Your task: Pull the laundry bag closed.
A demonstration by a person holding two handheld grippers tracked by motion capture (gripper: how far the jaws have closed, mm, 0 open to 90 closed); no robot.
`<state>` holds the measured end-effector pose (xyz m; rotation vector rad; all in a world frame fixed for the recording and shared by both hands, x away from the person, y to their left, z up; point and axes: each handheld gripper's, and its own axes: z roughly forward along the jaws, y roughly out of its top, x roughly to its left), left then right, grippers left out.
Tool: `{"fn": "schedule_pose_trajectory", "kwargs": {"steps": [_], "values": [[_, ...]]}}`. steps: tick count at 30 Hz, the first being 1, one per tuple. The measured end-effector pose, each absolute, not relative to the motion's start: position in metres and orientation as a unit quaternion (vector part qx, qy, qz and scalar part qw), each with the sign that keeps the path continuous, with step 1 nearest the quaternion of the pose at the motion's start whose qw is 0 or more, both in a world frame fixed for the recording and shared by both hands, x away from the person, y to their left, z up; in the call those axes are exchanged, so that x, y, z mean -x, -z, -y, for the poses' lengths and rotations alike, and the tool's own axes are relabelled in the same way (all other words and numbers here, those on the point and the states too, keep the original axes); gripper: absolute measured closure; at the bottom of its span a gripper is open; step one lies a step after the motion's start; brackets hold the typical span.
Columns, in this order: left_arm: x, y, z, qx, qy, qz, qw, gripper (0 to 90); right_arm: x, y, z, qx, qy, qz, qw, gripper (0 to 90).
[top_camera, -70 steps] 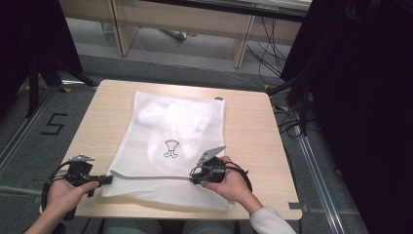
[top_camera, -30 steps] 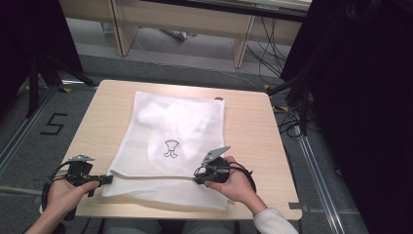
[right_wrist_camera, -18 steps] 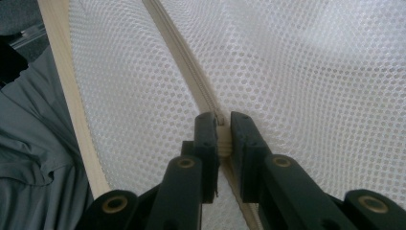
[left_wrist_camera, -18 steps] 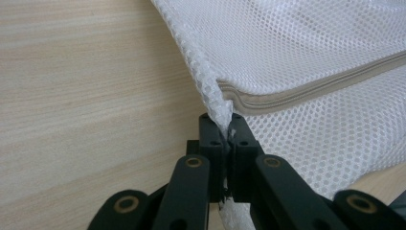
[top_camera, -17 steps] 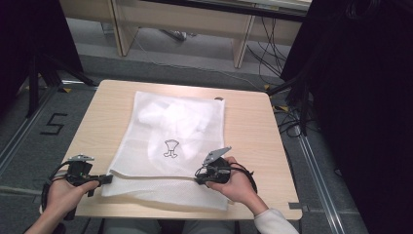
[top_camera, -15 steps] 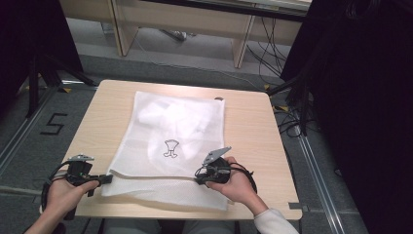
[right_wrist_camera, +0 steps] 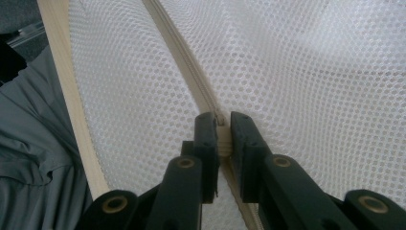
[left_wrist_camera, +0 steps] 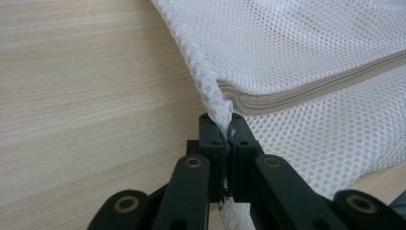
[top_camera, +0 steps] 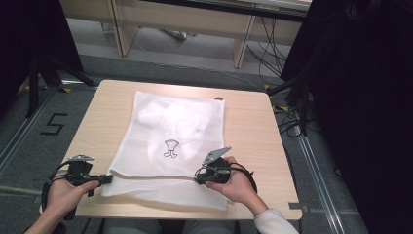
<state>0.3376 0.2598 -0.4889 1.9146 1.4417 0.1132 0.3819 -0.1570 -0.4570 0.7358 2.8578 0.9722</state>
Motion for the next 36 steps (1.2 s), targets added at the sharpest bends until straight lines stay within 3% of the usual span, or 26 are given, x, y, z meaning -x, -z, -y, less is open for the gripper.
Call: {"fn": "schedule_pose_trajectory", "kwargs": {"steps": [36], "values": [[-0.338, 0.4884, -0.2615, -0.749, -0.038, -0.555, 0.361, 86.5, -0.3771, 0.4527, 0.166, -0.238, -0.315, -0.918, 0.028, 82.6]]}}
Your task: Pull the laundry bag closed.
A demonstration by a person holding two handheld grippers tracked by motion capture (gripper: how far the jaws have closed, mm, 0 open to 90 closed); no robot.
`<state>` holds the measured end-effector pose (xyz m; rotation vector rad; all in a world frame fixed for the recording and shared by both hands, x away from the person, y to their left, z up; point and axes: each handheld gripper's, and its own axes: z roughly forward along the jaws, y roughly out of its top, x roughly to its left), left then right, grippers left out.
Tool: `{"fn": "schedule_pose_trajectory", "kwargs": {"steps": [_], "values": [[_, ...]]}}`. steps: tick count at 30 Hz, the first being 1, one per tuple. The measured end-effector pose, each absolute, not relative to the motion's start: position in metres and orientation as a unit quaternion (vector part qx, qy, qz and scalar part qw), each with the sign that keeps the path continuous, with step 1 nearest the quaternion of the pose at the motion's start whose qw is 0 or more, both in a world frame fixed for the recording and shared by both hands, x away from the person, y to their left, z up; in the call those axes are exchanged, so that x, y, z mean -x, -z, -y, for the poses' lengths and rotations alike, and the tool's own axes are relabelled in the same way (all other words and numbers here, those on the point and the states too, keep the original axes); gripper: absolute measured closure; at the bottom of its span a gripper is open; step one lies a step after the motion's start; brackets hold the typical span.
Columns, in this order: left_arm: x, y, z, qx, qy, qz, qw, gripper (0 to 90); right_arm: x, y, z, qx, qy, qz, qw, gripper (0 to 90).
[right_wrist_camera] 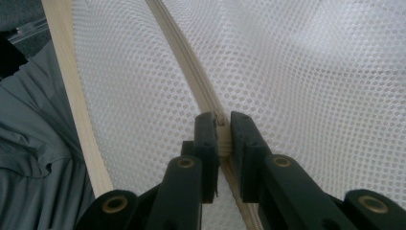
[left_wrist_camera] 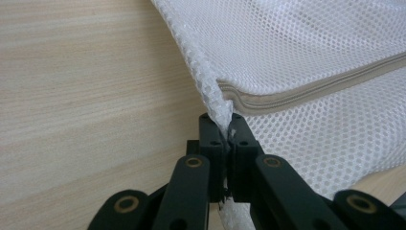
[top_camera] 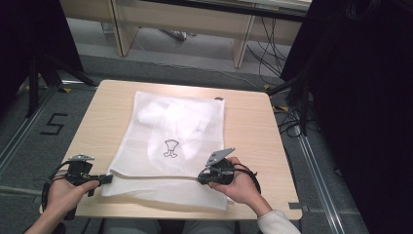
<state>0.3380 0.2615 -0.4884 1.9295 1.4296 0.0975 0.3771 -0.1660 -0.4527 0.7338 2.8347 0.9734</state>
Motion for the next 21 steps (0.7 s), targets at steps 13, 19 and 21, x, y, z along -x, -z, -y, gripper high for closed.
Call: {"fn": "schedule_pose_trajectory", "kwargs": {"steps": [13, 19, 21], "values": [[-0.3385, 0.4883, -0.2619, -0.75, -0.033, -0.556, 0.357, 86.6, -0.3776, 0.4532, 0.1667, -0.232, -0.309, -0.922, 0.03, 82.6], [-0.3382, 0.4883, -0.2611, -0.745, -0.034, -0.559, 0.361, 86.6, -0.3772, 0.4525, 0.1679, -0.234, -0.31, -0.921, 0.028, 82.6], [-0.3383, 0.4881, -0.2612, -0.747, -0.033, -0.558, 0.359, 86.6, -0.3771, 0.4523, 0.1685, -0.233, -0.309, -0.921, 0.029, 82.6]]}}
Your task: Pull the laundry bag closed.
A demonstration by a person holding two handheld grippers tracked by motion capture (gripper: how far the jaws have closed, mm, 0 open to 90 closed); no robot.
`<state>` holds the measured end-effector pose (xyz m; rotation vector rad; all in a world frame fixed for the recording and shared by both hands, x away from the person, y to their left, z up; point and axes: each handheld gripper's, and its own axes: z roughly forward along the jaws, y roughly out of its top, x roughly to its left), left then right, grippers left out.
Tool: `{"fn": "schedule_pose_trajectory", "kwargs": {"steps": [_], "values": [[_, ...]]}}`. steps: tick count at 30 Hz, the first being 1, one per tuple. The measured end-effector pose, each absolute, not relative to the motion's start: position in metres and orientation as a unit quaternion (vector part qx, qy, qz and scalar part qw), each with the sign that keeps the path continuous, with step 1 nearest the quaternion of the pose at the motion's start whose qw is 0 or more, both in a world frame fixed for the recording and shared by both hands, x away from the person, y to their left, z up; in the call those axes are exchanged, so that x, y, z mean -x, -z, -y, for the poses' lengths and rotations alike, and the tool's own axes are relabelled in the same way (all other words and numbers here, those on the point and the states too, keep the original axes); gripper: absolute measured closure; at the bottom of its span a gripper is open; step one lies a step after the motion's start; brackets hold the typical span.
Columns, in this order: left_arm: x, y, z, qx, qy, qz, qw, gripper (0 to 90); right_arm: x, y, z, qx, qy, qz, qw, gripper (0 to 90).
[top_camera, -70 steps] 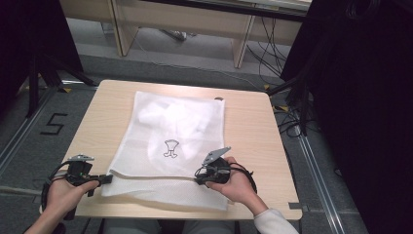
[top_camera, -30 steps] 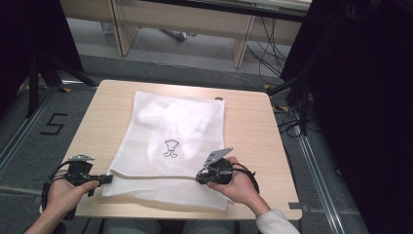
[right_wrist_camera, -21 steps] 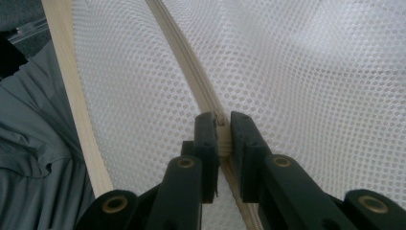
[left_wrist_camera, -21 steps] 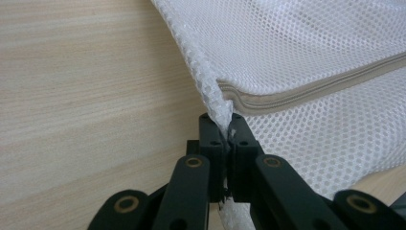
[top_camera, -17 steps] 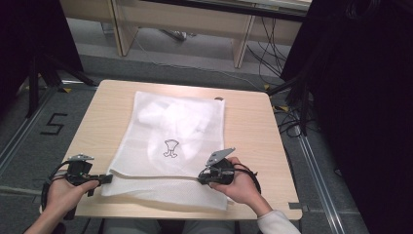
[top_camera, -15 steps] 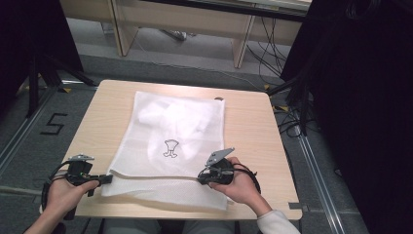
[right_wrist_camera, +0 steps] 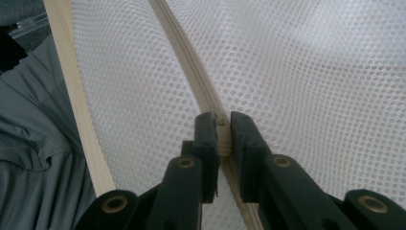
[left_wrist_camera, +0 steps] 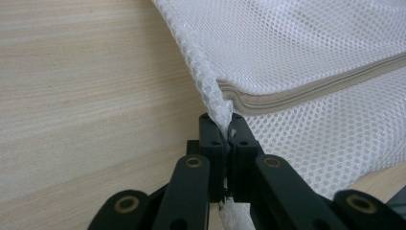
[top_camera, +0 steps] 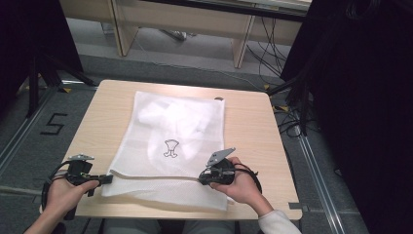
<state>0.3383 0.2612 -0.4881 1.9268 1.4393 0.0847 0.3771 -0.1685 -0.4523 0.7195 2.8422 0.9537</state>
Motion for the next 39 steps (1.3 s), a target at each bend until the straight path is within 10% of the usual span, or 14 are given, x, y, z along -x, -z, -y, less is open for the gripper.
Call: {"fn": "schedule_pose_trajectory", "kwargs": {"steps": [39], "values": [[-0.339, 0.489, -0.262, -0.75, -0.029, -0.557, 0.355, 86.6, -0.38, 0.458, 0.196, -0.248, -0.311, -0.917, 0.01, 82.6]]}}
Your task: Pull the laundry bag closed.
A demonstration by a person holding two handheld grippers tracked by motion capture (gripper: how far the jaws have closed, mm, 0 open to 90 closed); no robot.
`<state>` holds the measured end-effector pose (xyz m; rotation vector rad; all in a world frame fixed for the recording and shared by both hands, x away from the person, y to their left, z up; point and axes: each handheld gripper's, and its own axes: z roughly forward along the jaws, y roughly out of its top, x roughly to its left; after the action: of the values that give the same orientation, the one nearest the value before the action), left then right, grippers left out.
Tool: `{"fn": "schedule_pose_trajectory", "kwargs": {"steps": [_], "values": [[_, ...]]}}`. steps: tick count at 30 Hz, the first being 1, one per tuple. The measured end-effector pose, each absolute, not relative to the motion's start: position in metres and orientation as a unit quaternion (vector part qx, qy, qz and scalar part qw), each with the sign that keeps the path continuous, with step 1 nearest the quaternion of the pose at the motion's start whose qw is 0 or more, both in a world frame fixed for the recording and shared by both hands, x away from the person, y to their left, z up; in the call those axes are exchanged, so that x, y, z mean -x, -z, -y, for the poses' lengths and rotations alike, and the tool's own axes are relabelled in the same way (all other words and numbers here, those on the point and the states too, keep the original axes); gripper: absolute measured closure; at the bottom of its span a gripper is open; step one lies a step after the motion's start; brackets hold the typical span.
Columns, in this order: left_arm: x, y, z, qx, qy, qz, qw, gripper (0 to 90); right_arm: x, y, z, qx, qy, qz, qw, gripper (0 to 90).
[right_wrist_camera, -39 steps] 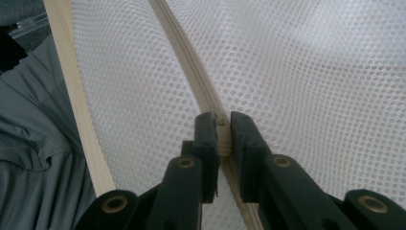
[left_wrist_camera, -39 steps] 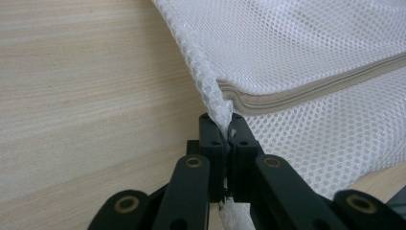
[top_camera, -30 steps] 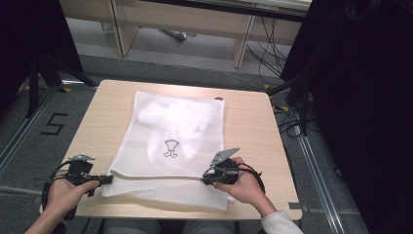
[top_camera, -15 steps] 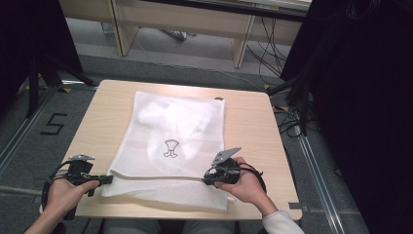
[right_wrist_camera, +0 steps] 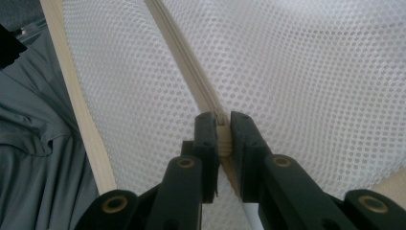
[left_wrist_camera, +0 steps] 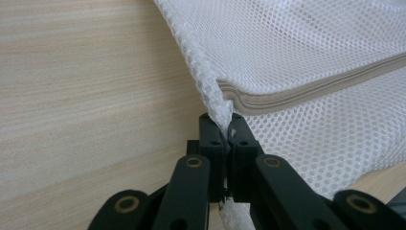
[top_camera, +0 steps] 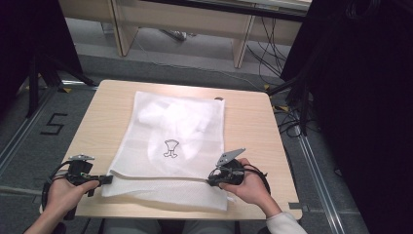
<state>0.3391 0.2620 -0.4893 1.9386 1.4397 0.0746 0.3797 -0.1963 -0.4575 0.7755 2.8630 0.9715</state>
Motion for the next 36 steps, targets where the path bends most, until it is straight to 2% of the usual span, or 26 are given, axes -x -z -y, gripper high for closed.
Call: {"fn": "schedule_pose_trajectory", "kwargs": {"steps": [36], "values": [[-0.338, 0.489, -0.261, -0.751, -0.039, -0.555, 0.356, 86.6, -0.375, 0.461, 0.216, -0.269, -0.298, -0.916, 0.011, 82.6]]}}
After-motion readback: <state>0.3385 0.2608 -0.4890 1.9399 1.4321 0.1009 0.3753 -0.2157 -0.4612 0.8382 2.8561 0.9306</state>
